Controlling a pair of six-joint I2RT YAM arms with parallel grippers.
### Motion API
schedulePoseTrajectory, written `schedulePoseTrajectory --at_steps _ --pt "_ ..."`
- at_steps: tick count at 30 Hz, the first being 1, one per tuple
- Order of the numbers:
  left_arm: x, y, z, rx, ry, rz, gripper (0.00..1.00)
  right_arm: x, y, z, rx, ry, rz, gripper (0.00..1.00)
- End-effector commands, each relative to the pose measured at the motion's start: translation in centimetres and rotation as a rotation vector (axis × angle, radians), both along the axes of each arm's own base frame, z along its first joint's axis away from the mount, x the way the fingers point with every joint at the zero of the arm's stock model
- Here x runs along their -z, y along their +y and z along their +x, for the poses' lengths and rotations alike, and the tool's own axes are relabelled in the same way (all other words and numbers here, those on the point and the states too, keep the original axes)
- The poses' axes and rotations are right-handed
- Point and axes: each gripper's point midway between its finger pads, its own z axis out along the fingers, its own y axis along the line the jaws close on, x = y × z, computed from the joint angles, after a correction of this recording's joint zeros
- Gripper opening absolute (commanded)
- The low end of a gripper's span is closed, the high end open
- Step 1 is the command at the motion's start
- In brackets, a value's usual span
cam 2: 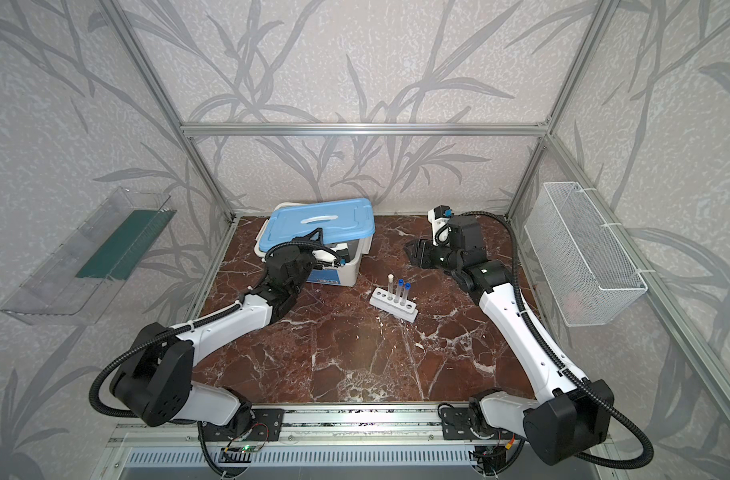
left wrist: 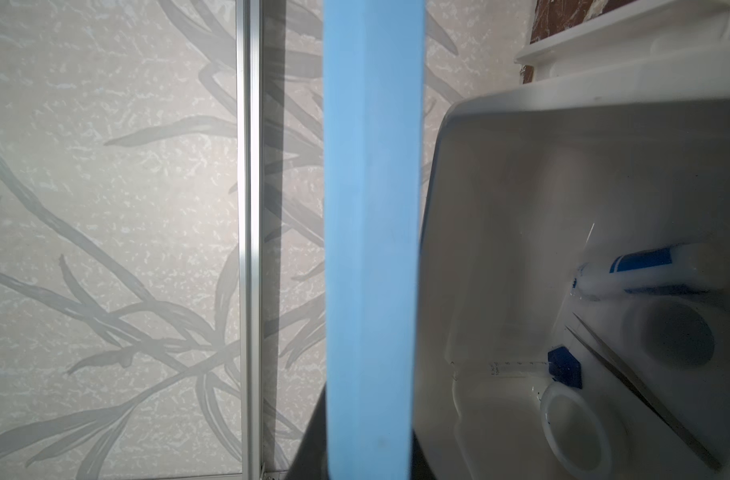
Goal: Organize the chemistry lab equipment
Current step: 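Grasp the blue lid's near edge with the right gripper while the left gripper holds it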
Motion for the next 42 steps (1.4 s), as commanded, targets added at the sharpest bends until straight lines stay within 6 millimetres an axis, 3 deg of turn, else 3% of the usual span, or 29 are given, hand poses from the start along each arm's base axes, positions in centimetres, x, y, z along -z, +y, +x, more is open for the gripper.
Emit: schedulePoseTrajectory --at_steps 1,14,21,36,42 --pt "-0.9 -0.3 -0.1 0.017 -0.041 0.009 0.09 -0.5 0.1 0.1 -0.003 -0.018 0.022 0.63" --pt "1.0 0.5 -0.6 -0.008 0.011 0.025 0.2 0.1 0.7 0.4 -0.021 0.004 0.044 0.63" --pt "1.1 0.6 -0.5 -0.014 0.018 0.037 0.22 0.0 2.4 1.0 -0.086 0.034 0.108 0.66" --pt "1.8 1.0 -1.3 -0.018 0.048 0.041 0.3 1.6 7.3 5.1 -0.129 0.091 0.136 0.73" --pt "2.4 0.9 -1.1 -0.017 0.062 0.047 0.32 3.5 8.6 7.6 -0.104 0.13 0.103 0.73"
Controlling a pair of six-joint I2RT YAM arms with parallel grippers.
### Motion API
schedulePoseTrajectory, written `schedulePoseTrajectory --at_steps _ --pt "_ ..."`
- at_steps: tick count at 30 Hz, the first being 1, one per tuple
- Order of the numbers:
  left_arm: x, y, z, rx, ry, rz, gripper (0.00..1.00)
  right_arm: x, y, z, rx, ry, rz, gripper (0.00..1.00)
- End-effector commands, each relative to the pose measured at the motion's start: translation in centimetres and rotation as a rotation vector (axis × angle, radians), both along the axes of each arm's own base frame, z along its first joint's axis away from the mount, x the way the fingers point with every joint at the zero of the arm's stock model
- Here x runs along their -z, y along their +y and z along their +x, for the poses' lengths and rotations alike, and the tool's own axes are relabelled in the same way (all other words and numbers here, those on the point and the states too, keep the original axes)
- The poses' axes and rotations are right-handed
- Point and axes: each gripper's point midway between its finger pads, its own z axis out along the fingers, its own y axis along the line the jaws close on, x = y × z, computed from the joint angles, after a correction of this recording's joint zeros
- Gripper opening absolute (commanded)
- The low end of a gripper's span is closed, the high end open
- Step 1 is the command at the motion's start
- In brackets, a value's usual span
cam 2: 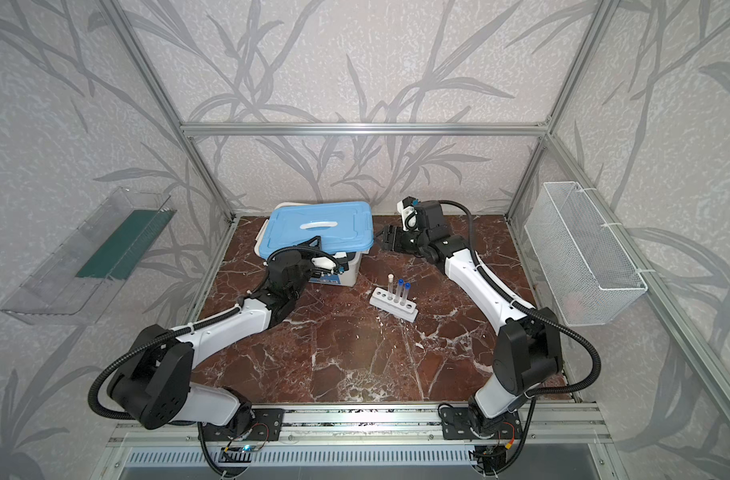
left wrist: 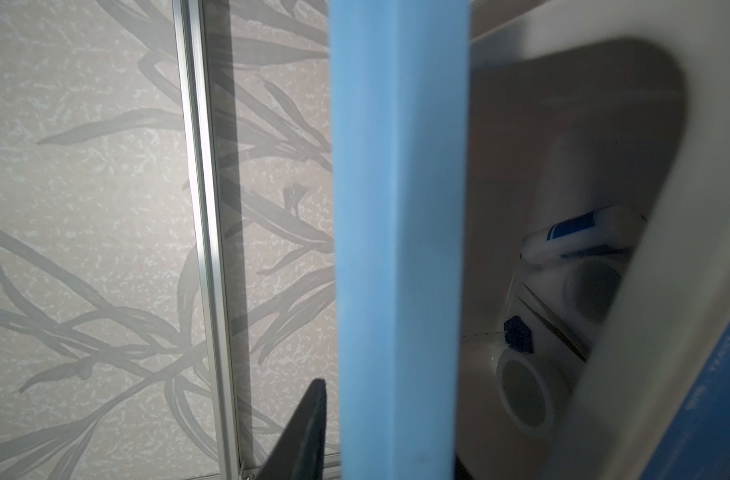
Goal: Organize the chemistry lab equipment
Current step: 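Grasp the blue lid's near edge with the right gripper while the left gripper holds it, then lower the blue lid flat onto the white tub with both grippers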
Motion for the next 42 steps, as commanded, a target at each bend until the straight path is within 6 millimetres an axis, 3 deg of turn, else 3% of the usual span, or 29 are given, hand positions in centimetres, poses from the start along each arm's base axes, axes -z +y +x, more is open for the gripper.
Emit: schedulePoseTrajectory --at_steps 1,3,4,7,12,15,34,42 --pt "-0.7 0.2 -0.3 -0.004 -0.024 0.002 0.33 0.2 0.7 1.6 0.022 -0.009 -0.013 0.73" --pt "-0.7 0.2 -0.3 -0.004 -0.022 0.003 0.33 0.0 1.2 1.8 0.019 -0.015 -0.01 0.73" --pt "-0.8 0.3 -0.4 -0.006 -0.022 0.002 0.34 1.4 1.5 2.2 0.021 0.01 -0.019 0.73" --pt "-0.7 0.3 -0.5 -0.006 -0.012 0.004 0.37 2.1 1.9 2.9 0.024 0.022 -0.015 0.73" --pt "-0.8 0.4 -0.6 -0.009 -0.011 0.001 0.63 2.5 3.1 3.2 0.009 0.03 -0.009 0.71" --pt "-0.7 0.4 -0.6 -0.01 -0.007 -0.001 0.72 2.9 3.6 3.4 0.005 0.043 -0.002 0.67" --pt "-0.7 0.7 -1.4 -0.021 0.028 -0.028 0.88 5.1 5.1 4.1 0.024 0.098 0.009 0.41" --pt "-0.1 0.7 -2.4 -0.035 0.06 -0.062 0.93 4.6 5.2 4.6 0.062 0.116 0.057 0.3"
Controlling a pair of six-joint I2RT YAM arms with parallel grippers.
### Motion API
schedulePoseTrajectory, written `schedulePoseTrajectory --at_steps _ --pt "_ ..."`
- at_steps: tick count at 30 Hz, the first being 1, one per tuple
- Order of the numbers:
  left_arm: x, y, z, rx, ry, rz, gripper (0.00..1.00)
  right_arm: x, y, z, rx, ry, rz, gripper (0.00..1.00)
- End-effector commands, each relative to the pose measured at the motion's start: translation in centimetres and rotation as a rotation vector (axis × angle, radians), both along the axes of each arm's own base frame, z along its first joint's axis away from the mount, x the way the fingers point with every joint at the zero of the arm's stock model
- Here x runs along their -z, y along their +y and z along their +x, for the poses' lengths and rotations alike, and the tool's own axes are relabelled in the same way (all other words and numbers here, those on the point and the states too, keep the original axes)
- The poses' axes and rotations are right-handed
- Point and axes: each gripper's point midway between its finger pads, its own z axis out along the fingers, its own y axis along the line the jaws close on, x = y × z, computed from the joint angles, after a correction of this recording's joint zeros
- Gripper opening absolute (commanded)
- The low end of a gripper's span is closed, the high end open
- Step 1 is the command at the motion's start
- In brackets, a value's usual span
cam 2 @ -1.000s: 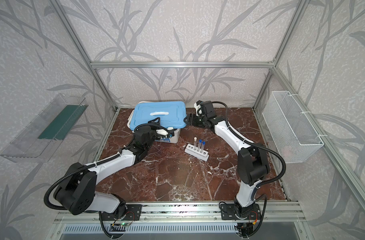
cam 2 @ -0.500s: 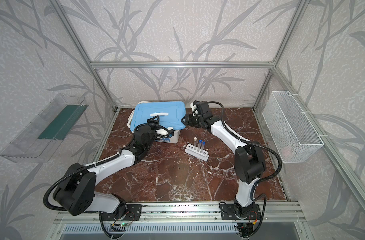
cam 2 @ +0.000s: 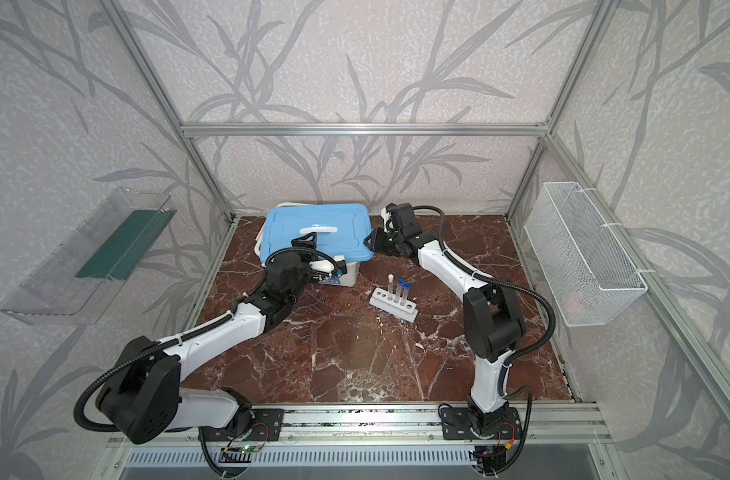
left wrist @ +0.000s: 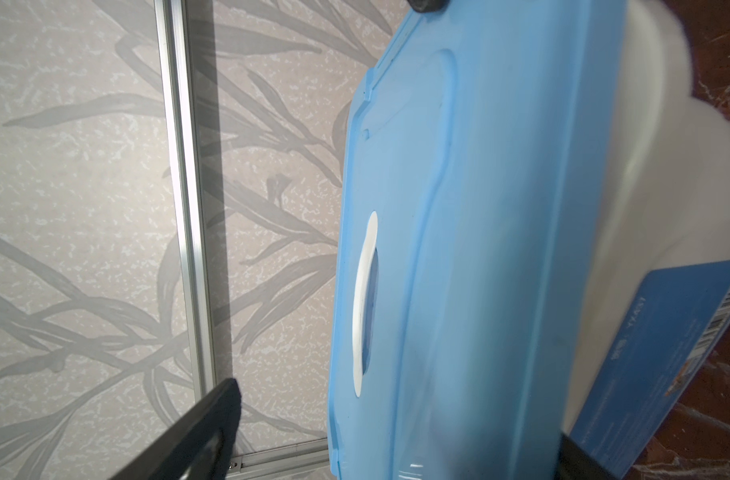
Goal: Organize the chemistry lab equipment
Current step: 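Lower the blue lid flat onto the white tub with both grippers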
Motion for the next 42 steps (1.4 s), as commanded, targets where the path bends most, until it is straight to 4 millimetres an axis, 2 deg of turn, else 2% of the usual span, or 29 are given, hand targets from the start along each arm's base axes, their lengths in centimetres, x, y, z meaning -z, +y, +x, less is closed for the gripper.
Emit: schedulePoseTrajectory --at_steps 1,7,16,25,28,35,42 --pt "-0.1 0.4 -0.8 -0.02 0.002 -0.033 0.93 -1.7 0.8 0.9 0.015 -0.034 0.046 0.3" --pt "0.5 0.7 -1.3 -0.037 0.026 -0.053 0.96 -2.4 1.0 1.0 0.034 -0.033 0.074 0.24" --pt "0.3 0.7 -2.0 -0.049 0.041 -0.077 1.0 -2.6 1.1 1.4 0.088 -0.011 0.126 0.17" --pt "-0.2 0.7 -3.6 -0.053 0.095 -0.199 1.0 -3.8 1.3 1.4 0.123 -0.026 0.146 0.15" --pt "-1.1 1.0 -4.3 -0.074 0.112 -0.316 0.99 -3.6 1.5 1.1 0.128 -0.022 0.146 0.15" --pt "-5.0 2.0 -5.3 -0.137 0.118 -0.663 0.99 -3.4 1.9 0.3 0.139 -0.028 0.123 0.15" --pt "-9.2 5.9 -4.4 -0.286 0.063 -1.072 0.99 -2.4 1.6 -0.2 0.18 -0.012 0.119 0.14"
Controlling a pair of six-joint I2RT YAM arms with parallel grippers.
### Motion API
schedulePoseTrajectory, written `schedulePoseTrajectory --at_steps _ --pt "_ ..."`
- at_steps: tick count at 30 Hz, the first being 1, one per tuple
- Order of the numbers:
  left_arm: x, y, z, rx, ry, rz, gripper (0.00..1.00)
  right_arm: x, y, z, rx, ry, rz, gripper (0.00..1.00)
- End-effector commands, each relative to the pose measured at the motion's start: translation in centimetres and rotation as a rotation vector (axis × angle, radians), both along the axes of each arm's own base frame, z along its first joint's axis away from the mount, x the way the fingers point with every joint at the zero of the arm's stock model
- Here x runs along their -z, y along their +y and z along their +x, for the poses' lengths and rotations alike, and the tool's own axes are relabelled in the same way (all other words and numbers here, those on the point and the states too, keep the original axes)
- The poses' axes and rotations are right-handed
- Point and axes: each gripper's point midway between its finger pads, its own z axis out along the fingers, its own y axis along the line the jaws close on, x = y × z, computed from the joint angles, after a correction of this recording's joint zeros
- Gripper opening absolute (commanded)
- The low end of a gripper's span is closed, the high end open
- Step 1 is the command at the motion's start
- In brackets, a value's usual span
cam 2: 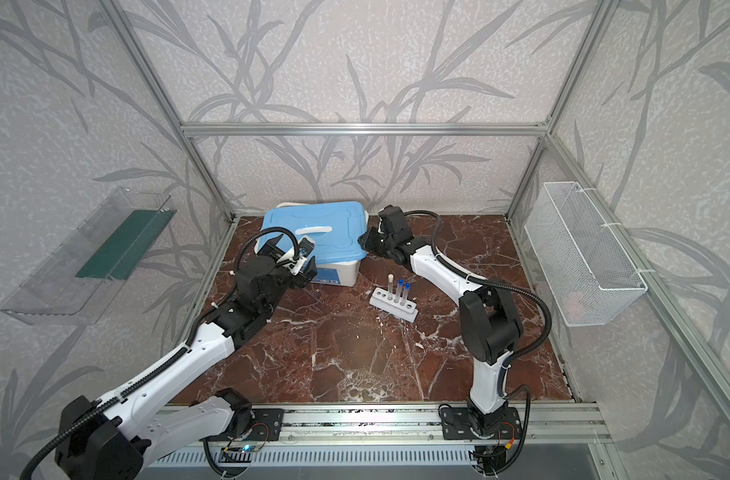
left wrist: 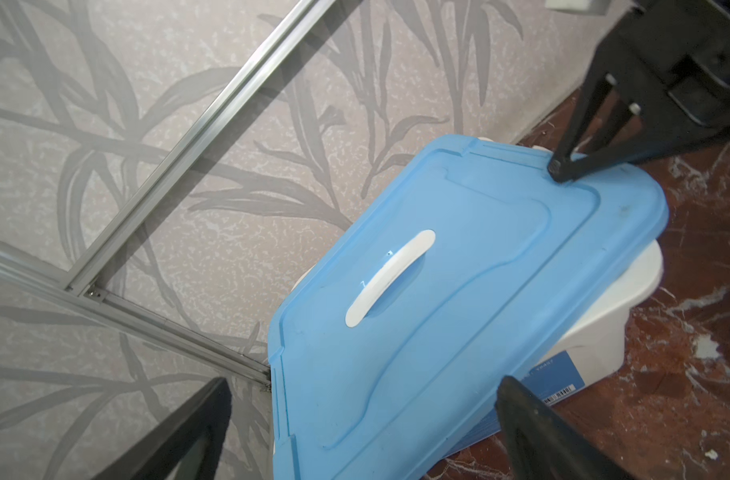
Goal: Organize the chemistry lab equipment
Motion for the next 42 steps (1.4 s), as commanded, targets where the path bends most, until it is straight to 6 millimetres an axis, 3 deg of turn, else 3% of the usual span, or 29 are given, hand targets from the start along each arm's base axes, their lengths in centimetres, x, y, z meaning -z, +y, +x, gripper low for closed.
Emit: schedulePoseTrajectory --at_steps 1,8,11,16,27,42 --pt "-3.1 2.1 0.1 -0.105 -0.03 -0.295 0.99 -1.9 -0.6 -0.3 0.046 -0.033 0.036 0.14" --pt "-3.9 8.3 0.6 -0.332 -0.05 -0.571 0.99 -2.0 -1.9 -0.5 0.129 -0.033 0.035 0.14" --pt "-3.8 9.6 0.8 -0.388 -0.048 -0.611 0.99 -2.2 -2.3 -0.9 0.165 -0.031 0.045 0.13" --pt "-2.7 10.0 1.1 -0.408 -0.02 -0.639 0.99 -2.7 -2.0 -1.5 0.208 -0.04 0.056 0.12" --pt "-2.6 10.4 1.0 -0.407 -0.016 -0.668 0.99 -3.7 0.6 -1.9 0.199 -0.056 0.037 0.12" --pt "-2.2 9.8 1.3 -0.376 0.014 -0.674 1.0 -2.3 1.5 -0.8 0.23 -0.03 0.024 0.12"
